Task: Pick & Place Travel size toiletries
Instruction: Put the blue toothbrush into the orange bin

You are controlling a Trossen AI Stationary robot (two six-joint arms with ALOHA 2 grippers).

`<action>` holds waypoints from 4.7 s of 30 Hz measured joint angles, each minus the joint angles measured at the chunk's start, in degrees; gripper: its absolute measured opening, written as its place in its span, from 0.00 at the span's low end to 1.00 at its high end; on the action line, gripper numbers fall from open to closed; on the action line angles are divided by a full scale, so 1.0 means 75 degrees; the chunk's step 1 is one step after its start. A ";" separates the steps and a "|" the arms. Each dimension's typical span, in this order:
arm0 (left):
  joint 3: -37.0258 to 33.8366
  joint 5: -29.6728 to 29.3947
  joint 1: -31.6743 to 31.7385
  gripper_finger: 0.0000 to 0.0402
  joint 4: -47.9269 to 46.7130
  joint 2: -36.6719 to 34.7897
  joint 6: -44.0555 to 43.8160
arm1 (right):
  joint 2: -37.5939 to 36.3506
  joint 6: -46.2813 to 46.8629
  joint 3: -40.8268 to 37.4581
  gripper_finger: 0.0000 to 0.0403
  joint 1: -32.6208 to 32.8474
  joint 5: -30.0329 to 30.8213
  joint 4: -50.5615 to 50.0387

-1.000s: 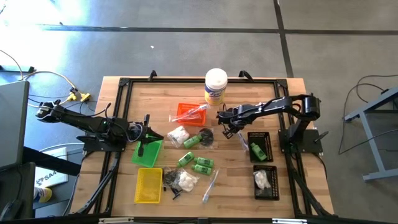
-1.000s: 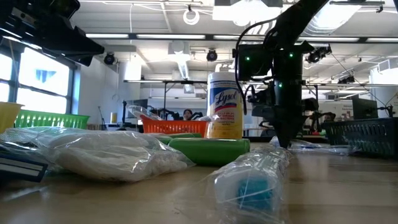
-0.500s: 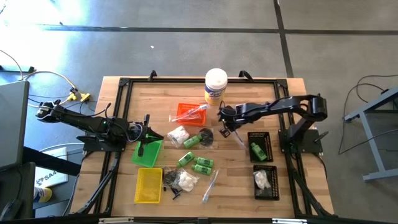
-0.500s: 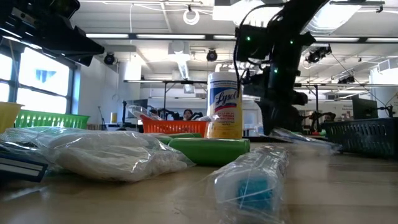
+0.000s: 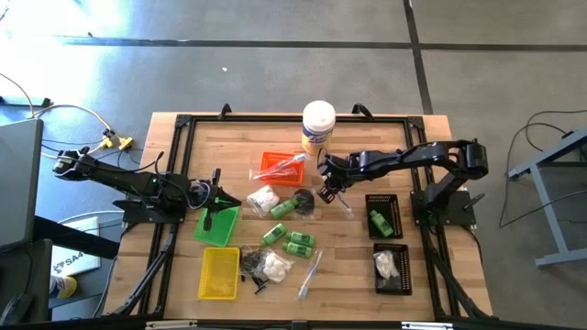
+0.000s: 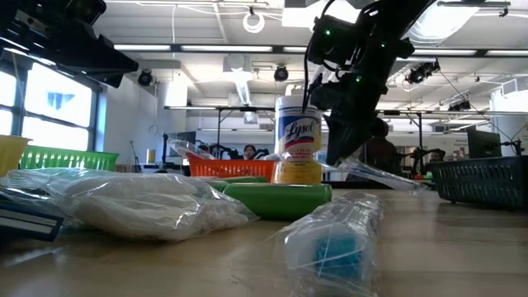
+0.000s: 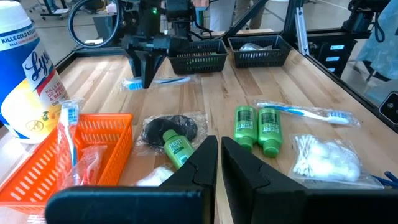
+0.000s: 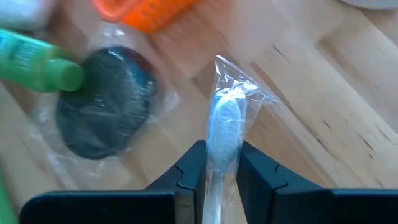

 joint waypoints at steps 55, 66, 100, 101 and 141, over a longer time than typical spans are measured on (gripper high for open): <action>0.0000 -0.0004 0.0000 0.05 0.0006 0.0001 0.0000 | -0.1125 -0.2045 0.0006 0.16 0.0268 -0.0071 0.3102; 0.0000 -0.0293 0.0000 0.11 0.0265 0.0003 0.0138 | -0.1125 -0.2267 0.0006 0.16 0.0268 -0.0082 0.3398; 0.0000 -0.0843 0.0003 0.57 0.2448 0.1582 -0.1193 | -0.1116 -0.3474 0.0006 0.16 0.0778 -0.0068 0.5382; 0.0000 -0.0935 0.0003 0.57 0.2560 0.1736 -0.1216 | -0.1116 -0.3494 0.0006 0.16 0.0793 -0.0068 0.5558; 0.0652 0.1137 0.2086 0.57 0.6512 0.5307 -0.1598 | -0.0697 -0.4303 0.0006 0.16 0.0930 -0.0295 0.7830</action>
